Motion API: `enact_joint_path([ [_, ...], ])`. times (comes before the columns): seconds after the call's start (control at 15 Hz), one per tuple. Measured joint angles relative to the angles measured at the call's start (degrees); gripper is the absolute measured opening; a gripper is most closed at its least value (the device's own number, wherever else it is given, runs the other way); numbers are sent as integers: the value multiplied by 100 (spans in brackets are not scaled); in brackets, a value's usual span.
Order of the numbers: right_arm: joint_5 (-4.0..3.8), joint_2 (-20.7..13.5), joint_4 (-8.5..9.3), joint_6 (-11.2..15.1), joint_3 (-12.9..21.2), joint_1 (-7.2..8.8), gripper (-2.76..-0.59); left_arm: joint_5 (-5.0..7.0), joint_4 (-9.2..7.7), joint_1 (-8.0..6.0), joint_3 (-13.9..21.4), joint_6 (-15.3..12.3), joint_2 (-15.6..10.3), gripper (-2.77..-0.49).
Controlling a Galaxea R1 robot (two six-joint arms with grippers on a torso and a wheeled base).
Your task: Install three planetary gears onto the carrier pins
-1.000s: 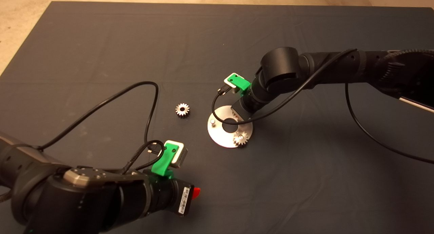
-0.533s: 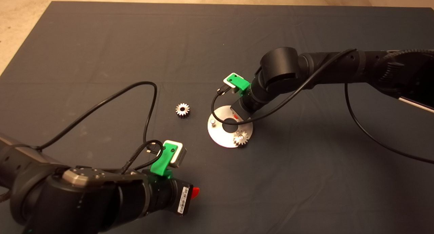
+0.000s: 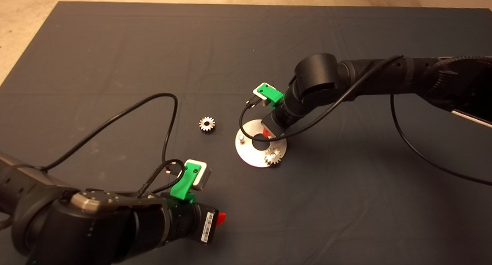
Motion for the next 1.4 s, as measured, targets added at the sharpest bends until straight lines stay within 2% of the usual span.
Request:
enact_joint_path([
  [0.07, 9, -51, 9, 22, 101, 26, -144, 2, 1, -1, 0, 0, -2, -177],
  [0.13, 6, -105, 108, 33, 187, 130, -144, 0, 0, -1, 0, 2, 0, -177],
  [0.2, 11, -181, 220, 76, 286, 355, -144, 0, 2, -1, 0, 5, 0, -177],
  [0.27, 49, -342, 290, 125, 490, 677, -144, 2, 2, -1, 0, 7, 0, -177],
  [0.33, 69, -594, 336, 225, 785, 1001, -144, 2, 0, 2, 0, 9, -5, -177],
  [0.4, 76, -919, 405, 334, 1162, 1243, -144, 3, 2, 0, 0, 9, -17, -177],
  [0.47, 74, -1332, 551, 429, 1593, 1363, -144, 2, 1, 2, 0, 22, -16, -177],
  [0.6, 23, -2303, 805, 679, 2489, 1373, -144, 2, 0, 2, 0, 134, -20, -177],
  [0.73, -60, -3081, 887, 986, 3367, 1430, -144, 2, 0, -1, 0, 226, -17, -177],
  [0.8, -51, -3288, 886, 1162, 3771, 1368, -144, -5, 2, -1, 0, 283, -13, -177],
  [0.87, -46, -3384, 859, 1319, 4067, 1163, -144, 0, 0, -1, 0, 336, -13, -177],
  [0.93, -32, -3404, 796, 1452, 4224, 867, -144, 0, 0, -1, 0, 402, -13, -177],
  [1.0, -20, -3415, 586, 1593, 4281, 574, -144, 5, 0, -1, 0, 429, -17, -177],
  [1.07, -50, -3457, 247, 1696, 4283, 343, -144, 2, 0, -1, 0, 461, -13, -177],
  [1.13, -130, -3524, -142, 1774, 4283, 107, -144, 2, -1, -3, 0, 495, -5, -177],
  [1.2, -236, -3580, -450, 1841, 4285, -140, -144, 2, 0, -3, 0, 536, 27, -177],
  [1.27, -313, -3586, -688, 1880, 4296, -359, -144, -5, -1, -3, 0, 581, 58, -177],
  [1.33, -346, -3580, -879, 1903, 4311, -562, -144, -5, -1, -4, 0, 635, 67, -177],
  [1.4, -385, -3569, -945, 2004, 4324, -647, -144, 2, -1, -4, 0, 734, 66, -177],
])
